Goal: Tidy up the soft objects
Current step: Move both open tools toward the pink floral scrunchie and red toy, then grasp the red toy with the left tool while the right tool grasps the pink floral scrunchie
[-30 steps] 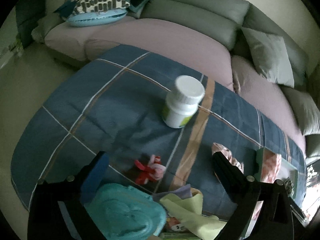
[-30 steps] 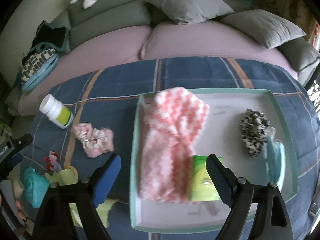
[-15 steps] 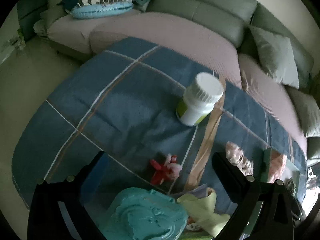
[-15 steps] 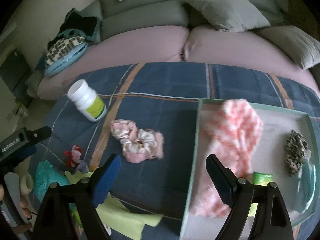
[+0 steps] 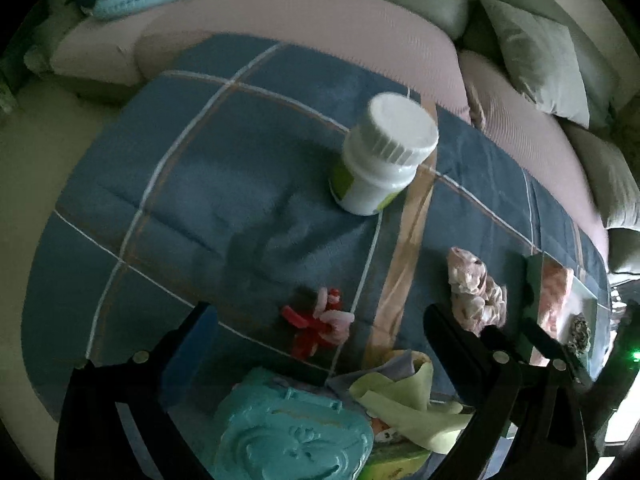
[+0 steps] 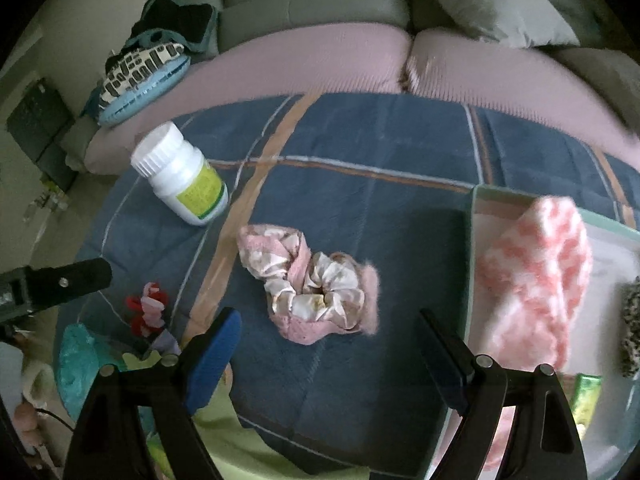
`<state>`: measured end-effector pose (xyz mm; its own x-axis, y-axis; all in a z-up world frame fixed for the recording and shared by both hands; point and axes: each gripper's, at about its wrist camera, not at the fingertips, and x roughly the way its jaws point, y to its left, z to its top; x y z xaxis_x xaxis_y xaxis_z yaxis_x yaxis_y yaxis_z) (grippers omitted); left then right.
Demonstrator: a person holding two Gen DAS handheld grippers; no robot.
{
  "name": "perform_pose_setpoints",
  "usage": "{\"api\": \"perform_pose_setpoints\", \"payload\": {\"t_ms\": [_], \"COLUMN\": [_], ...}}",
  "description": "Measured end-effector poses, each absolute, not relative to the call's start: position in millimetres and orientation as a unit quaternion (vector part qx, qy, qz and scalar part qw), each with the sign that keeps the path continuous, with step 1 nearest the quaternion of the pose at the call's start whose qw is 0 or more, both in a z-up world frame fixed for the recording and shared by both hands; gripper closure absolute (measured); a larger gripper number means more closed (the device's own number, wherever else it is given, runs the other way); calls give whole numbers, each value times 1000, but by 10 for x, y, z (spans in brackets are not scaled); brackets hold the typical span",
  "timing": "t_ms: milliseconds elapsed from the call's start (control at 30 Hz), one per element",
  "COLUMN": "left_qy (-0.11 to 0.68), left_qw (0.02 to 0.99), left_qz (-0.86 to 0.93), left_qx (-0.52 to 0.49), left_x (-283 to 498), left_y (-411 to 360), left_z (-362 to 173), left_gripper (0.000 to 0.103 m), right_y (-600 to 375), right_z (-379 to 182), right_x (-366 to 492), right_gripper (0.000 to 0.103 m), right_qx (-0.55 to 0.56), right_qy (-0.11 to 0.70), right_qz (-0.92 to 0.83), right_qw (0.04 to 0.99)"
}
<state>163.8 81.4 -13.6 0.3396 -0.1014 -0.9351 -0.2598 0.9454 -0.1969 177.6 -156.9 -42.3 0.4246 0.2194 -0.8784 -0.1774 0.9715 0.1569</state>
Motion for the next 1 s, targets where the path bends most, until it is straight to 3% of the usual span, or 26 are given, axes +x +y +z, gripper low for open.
{"api": "perform_pose_setpoints", "payload": {"t_ms": [200, 267, 500, 600, 700, 833, 1000], "left_qy": [611, 624, 654, 661, 666, 668, 669], "left_qw": [775, 765, 741, 735, 730, 730, 729], "left_qz": [44, 39, 41, 44, 48, 51, 48], "left_qx": [-156, -154, -147, -145, -144, -139, -137], "left_x": [1762, 1808, 1910, 1940, 1964, 1992, 2009], "left_y": [786, 763, 673, 653, 637, 683, 676], "left_z": [-312, -358, -513, -572, -629, -673, -709], "left_gripper": [5, 20, 24, 36, 38, 54, 63], "right_y": [-1516, -1498, -1495, -1524, -1522, -1519, -1515], "right_z": [-496, -518, -552, -532, -532, -535, -567], "right_x": [1802, 1807, 1850, 1857, 1857, 1856, 1855], "right_gripper": [14, 14, 14, 15, 27, 49, 68], "right_qx": [19, 17, 17, 22, 22, 23, 23], "right_qy": [530, 533, 532, 527, 528, 528, 532], "right_qz": [122, 124, 123, 123, 127, 131, 136], "right_qw": [839, 837, 838, 841, 840, 839, 836]}}
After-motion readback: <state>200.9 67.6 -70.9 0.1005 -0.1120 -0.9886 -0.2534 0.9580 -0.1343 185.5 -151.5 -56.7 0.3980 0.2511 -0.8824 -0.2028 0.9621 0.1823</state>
